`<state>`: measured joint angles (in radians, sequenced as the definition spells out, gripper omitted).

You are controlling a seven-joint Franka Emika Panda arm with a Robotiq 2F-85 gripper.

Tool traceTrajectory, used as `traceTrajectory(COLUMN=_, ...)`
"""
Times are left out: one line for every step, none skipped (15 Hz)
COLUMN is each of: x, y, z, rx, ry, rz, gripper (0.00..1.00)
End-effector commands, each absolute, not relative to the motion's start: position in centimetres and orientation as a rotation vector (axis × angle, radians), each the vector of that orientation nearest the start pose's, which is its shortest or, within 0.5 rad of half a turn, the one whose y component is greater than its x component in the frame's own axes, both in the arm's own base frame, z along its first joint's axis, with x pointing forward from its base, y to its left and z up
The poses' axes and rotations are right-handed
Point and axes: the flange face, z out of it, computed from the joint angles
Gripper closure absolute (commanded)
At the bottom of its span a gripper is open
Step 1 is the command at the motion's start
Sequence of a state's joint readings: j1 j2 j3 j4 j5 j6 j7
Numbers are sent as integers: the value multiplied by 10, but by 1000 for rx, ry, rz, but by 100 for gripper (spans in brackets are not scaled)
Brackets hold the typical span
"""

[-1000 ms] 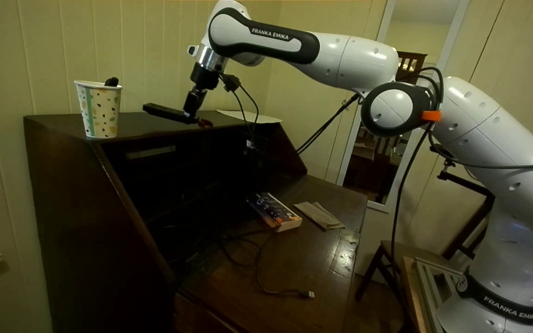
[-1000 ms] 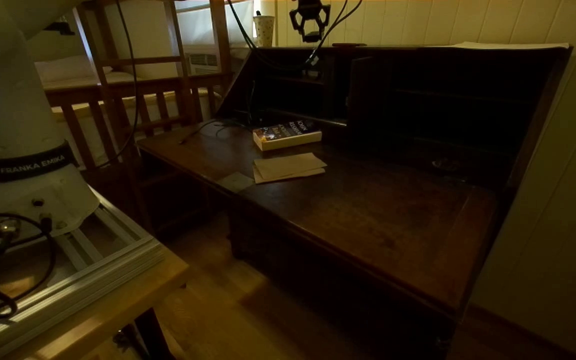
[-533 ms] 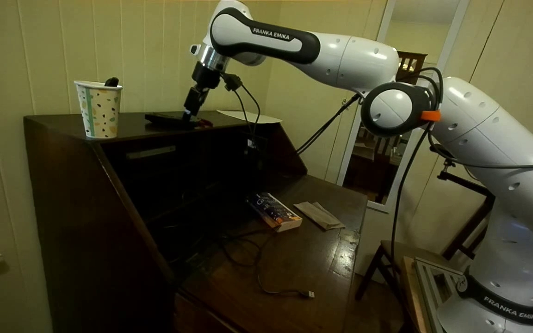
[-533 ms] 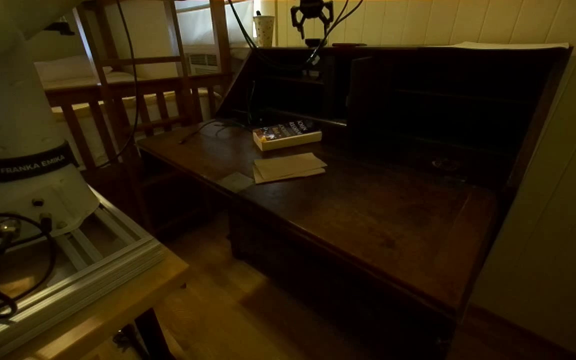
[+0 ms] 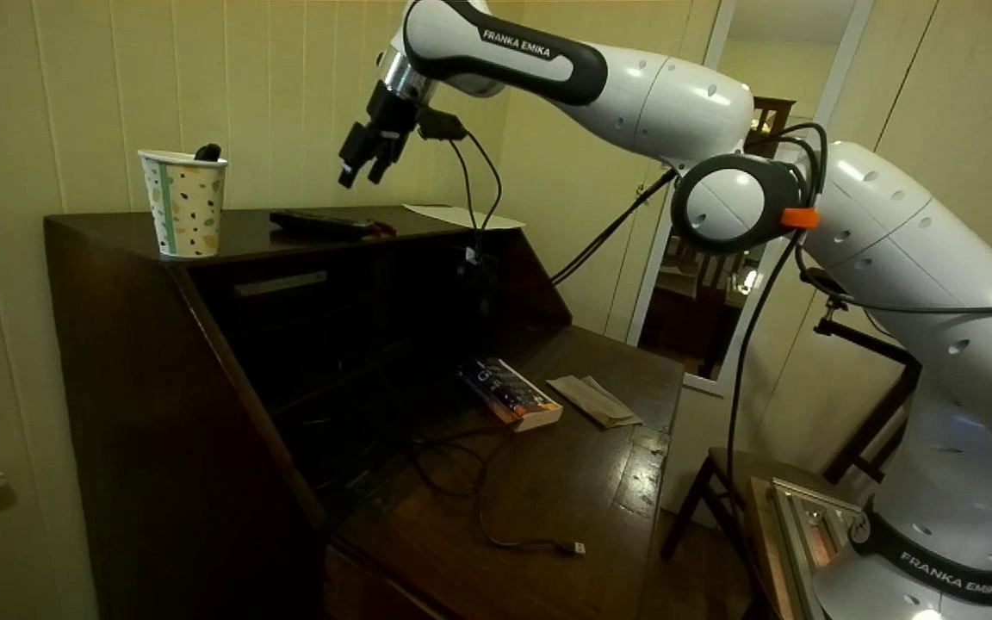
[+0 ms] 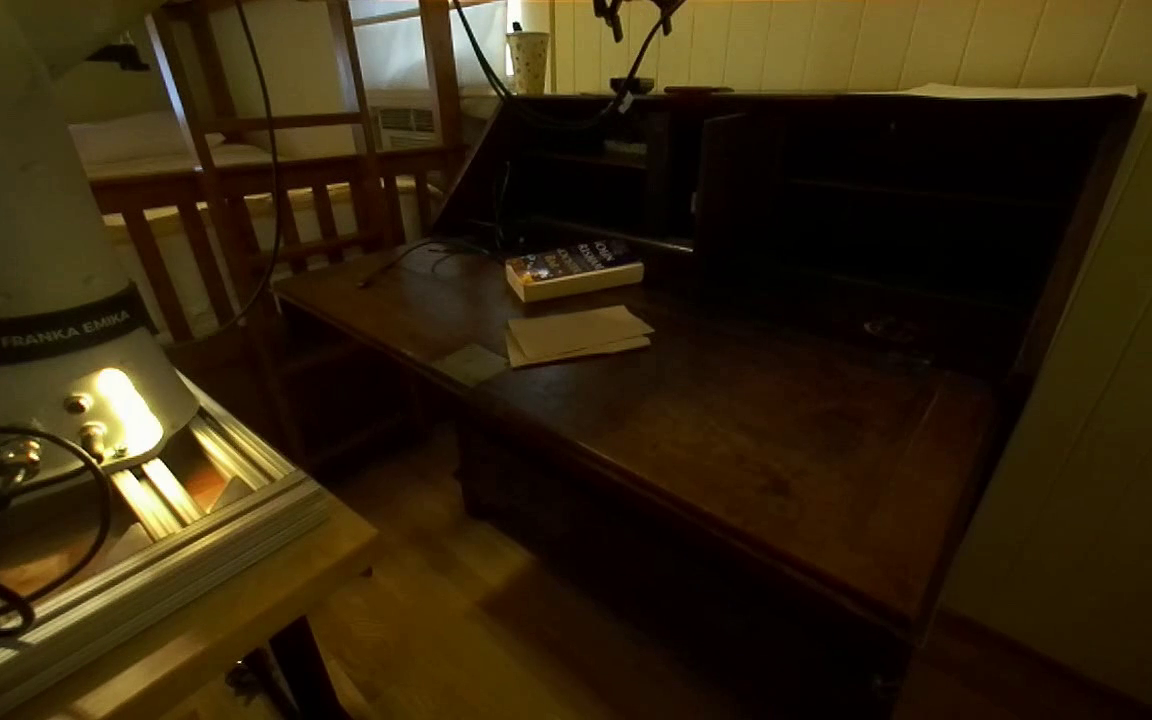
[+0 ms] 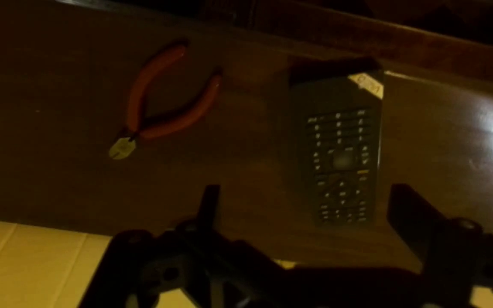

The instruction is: Put the black remote control on top of the cabinet then place the pliers on the top shelf of the cabinet.

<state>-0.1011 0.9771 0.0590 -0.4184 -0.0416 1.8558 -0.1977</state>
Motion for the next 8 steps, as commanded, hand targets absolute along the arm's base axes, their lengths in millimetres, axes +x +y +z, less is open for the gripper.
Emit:
traceTrajectory(x=789, y=-84, z=561, rx=-3106, ry=121, rz=-830, gripper=0)
traceTrajectory(x=788, y=-94, z=564, rx=-3104, ry=210, rz=-845, gripper=0)
traceTrajectory(x=787, y=-101, z=565, rx=-3101, ry=297, rz=-857, gripper=0)
traceTrajectory(x=786, y=-110, z=565, rx=-3094, ry=387, rz=-864, gripper=0)
traceTrajectory(x=787, y=-97, z=562, rx=-3107, ry=241, rz=-836, gripper=0)
traceTrajectory(x=787, y=-104, z=562, rx=-3105, ry=301, rz=-842, gripper=0)
traceTrajectory(x=786, y=-109, z=562, rx=-3103, ry=332, rz=-844, gripper=0)
traceTrajectory(x=786, y=-111, z=563, rx=-3102, ry=347, rz=-845, gripper=0)
